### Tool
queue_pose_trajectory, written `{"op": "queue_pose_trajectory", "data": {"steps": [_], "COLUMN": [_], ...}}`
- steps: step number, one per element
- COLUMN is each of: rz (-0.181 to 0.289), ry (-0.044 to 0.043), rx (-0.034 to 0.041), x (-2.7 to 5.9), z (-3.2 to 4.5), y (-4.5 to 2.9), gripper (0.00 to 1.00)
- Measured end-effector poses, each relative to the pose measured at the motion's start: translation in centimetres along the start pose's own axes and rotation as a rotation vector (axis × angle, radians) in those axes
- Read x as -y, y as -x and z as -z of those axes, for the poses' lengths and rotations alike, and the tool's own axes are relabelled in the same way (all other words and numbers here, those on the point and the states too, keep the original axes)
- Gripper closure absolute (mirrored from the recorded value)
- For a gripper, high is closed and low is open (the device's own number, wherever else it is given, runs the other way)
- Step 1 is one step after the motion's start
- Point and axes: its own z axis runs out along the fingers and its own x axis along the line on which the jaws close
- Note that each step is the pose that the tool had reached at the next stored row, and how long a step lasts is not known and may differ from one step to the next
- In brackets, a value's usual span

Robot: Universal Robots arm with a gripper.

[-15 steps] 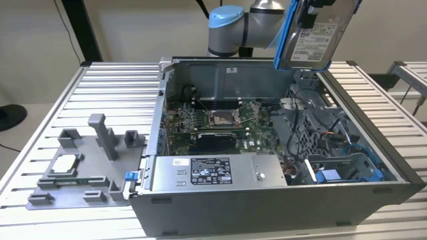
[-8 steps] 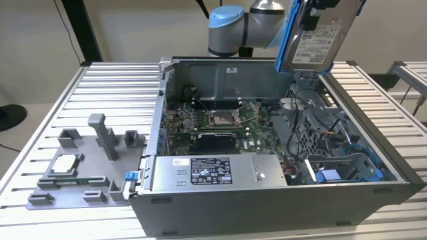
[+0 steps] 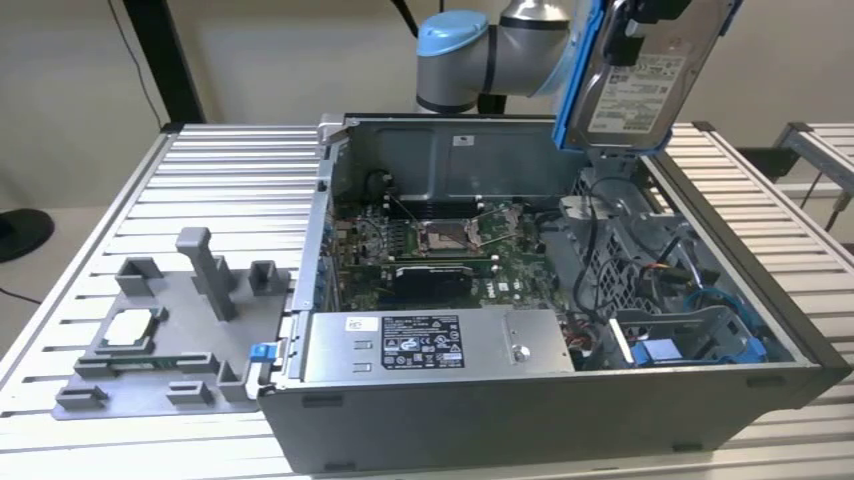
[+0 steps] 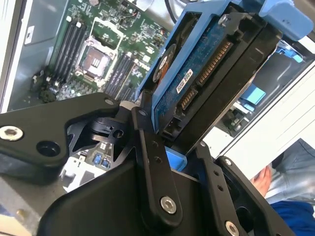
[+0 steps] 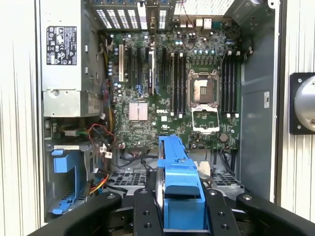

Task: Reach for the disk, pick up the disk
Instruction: 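Pick up the disk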

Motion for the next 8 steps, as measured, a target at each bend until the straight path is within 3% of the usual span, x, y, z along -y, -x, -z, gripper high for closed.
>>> {"op": "queue_pose_trajectory", "data": {"steps": [8], "rz": [0.000], "ry": [0.0000], "rx": [0.0000], "x": [0.03], "z": [0.02], "y": [-1.01], "gripper": [1.00]}}
